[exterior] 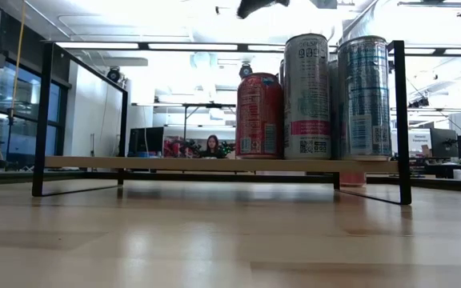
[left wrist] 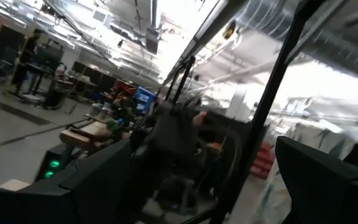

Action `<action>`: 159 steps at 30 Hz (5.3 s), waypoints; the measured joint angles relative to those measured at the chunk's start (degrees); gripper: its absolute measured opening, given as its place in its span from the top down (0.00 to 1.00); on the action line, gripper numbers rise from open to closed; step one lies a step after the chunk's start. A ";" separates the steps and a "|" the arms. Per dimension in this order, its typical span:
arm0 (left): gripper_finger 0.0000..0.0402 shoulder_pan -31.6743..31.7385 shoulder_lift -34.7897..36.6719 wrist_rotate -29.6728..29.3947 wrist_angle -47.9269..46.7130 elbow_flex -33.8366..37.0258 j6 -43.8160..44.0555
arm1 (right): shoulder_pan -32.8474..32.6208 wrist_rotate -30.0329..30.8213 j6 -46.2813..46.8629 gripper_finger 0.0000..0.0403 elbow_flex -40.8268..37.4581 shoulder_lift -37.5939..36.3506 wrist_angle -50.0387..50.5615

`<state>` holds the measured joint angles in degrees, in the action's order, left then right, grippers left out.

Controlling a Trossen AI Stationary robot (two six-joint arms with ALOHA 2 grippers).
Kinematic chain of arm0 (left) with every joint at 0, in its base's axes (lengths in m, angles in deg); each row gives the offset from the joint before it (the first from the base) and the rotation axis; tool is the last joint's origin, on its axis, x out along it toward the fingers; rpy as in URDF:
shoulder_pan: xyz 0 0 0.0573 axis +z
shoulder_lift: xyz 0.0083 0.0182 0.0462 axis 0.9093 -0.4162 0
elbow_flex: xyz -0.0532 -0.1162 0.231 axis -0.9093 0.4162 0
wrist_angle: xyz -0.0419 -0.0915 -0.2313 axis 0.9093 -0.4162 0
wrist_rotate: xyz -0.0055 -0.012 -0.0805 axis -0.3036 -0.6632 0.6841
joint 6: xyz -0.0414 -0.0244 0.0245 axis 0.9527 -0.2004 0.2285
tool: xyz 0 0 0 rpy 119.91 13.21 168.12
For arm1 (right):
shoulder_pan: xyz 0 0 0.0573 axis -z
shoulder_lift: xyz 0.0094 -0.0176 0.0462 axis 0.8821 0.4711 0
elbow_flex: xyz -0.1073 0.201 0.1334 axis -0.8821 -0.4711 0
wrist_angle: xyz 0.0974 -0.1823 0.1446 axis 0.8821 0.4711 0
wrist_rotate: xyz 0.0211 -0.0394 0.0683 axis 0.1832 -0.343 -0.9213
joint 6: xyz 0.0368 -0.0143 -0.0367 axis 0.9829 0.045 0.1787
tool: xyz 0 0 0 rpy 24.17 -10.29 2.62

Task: Place canned beverage on shelf
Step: Put the pink soda can on the shelf

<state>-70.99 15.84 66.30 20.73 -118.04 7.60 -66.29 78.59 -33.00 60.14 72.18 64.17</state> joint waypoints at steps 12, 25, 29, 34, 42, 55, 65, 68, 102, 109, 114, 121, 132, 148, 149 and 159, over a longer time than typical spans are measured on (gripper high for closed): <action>0.11 -0.08 0.10 -0.60 -5.93 -0.01 -2.91 | -6.69 11.61 6.70 1.00 -8.10 -14.33 2.63; 0.11 -0.15 0.11 -3.11 -12.06 -0.01 -6.70 | -13.15 9.44 7.58 1.00 -49.12 -36.81 -53.29; 0.11 -0.15 0.07 -5.53 -12.25 0.08 -10.82 | -12.86 9.49 7.30 1.00 -51.82 -37.87 -59.99; 0.11 -0.15 -0.44 -5.74 -6.92 4.40 -10.75 | -12.65 9.45 6.83 1.00 -51.87 -37.71 -59.39; 0.11 -0.13 -1.33 -6.65 5.17 13.85 -5.59 | -11.29 10.79 -0.28 1.00 -51.89 -37.65 -59.83; 0.11 -0.02 -1.29 -8.59 5.69 14.70 -6.52 | -9.84 10.25 6.21 0.98 -51.89 -37.65 -60.16; 0.11 -0.02 -0.86 -6.72 5.72 14.69 -7.46 | -9.84 16.74 14.79 0.58 -51.89 -37.61 -57.07; 0.11 -0.02 -0.48 -6.72 5.58 14.66 -7.49 | -9.83 20.43 19.57 0.39 -51.89 -37.61 -56.26; 0.11 -0.06 0.46 -10.71 4.31 14.64 -6.00 | 30.77 21.32 62.85 0.01 -48.76 -35.74 -4.79; 0.11 -0.06 0.46 -15.88 4.46 14.64 -6.00 | 38.17 17.40 55.39 0.01 -48.76 -29.52 -7.86; 0.11 -0.06 0.45 -16.91 4.44 14.64 -6.00 | 40.50 15.36 53.74 0.01 -48.76 -23.47 -8.80; 0.11 -0.06 0.45 -16.91 4.46 14.64 -5.87 | 42.11 12.65 52.54 0.01 -48.76 -15.21 -8.87; 0.11 -0.06 0.44 -16.64 4.42 14.64 -3.86 | 42.68 9.91 49.62 0.01 -48.76 -9.18 -11.23; 0.11 -0.06 0.46 -16.56 4.37 14.64 -1.59 | 42.68 8.32 47.26 0.01 -48.76 -6.79 -13.91; 0.11 -0.06 0.44 -16.56 4.35 14.64 -1.39 | 42.68 8.05 47.12 0.01 -48.77 -6.79 -13.89; 0.11 -0.08 0.44 -16.56 4.35 14.64 -1.34 | 42.68 7.96 46.70 0.19 -48.78 -6.79 -11.70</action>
<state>-71.08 16.27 49.74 25.08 -103.40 6.26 -23.61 86.56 13.70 11.36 65.39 52.47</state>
